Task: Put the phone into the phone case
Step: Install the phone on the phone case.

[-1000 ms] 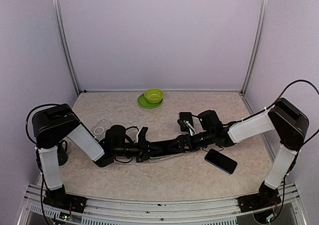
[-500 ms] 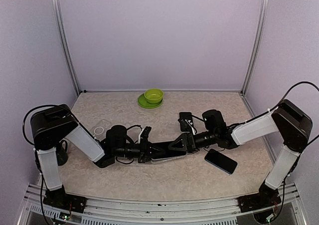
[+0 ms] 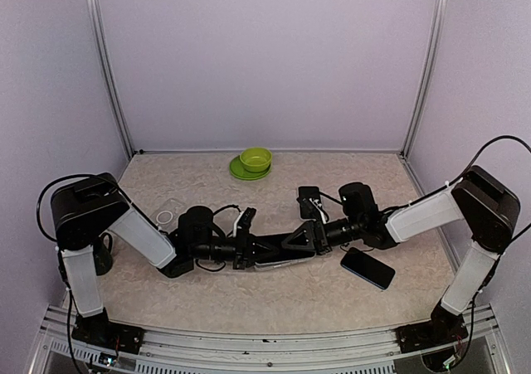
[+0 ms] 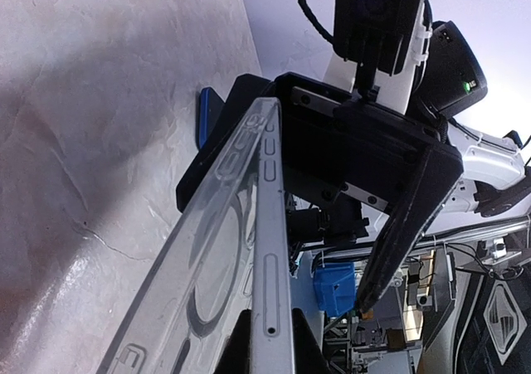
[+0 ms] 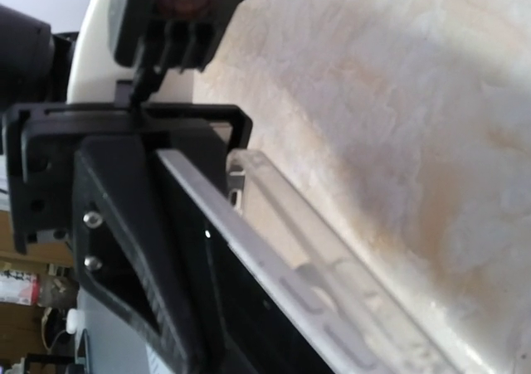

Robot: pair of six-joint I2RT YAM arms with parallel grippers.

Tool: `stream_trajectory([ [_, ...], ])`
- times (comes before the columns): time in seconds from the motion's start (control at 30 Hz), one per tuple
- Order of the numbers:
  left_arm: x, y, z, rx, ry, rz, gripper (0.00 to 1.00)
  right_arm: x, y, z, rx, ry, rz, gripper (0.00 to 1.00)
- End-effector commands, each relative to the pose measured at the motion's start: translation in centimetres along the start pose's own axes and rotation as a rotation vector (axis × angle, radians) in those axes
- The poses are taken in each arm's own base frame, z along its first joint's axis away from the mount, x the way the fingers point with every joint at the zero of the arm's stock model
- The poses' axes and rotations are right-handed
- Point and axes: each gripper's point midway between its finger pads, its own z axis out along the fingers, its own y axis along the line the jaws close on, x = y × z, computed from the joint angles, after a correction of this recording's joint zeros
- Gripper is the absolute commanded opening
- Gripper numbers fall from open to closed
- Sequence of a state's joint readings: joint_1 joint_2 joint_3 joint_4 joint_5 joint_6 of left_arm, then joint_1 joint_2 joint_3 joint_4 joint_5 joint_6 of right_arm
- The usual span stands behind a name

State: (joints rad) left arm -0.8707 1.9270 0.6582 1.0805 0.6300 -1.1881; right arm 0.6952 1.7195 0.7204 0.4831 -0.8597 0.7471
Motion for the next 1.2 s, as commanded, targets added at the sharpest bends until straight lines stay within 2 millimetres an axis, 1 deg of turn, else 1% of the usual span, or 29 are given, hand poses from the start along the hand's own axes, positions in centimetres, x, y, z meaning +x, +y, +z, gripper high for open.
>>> stream_trajectory([
  [0.0,-1.0,-3.2,0.2,0.080,-0.017,0.083,0.00,0.1,1.1,-0.3,-0.054,0.000,-0.029,0.81],
  [0.2,-0.9,-2.9,0.2,0.080,-0.014,0.075,0.00,0.4,1.3,-0.3,-0.084,0.005,-0.026,0.68],
  [0.4,-0.8,-2.8,0.3,0.086,-0.011,0.072,0.00,0.4,1.8,-0.3,-0.111,0.006,-0.033,0.51],
  [0.63,-0.8,-2.8,0.1,0.090,-0.012,0.070,0.00,0.4,2.1,-0.3,-0.129,0.004,-0.039,0.46],
  [0.93,-0.9,-2.9,0.0,0.097,-0.016,0.069,0.01,0.5,2.5,-0.4,-0.150,0.002,-0.042,0.25],
  [1.17,-1.0,-2.8,-0.1,0.097,-0.016,0.067,0.04,0.4,2.8,-0.5,-0.163,0.000,-0.044,0.18],
])
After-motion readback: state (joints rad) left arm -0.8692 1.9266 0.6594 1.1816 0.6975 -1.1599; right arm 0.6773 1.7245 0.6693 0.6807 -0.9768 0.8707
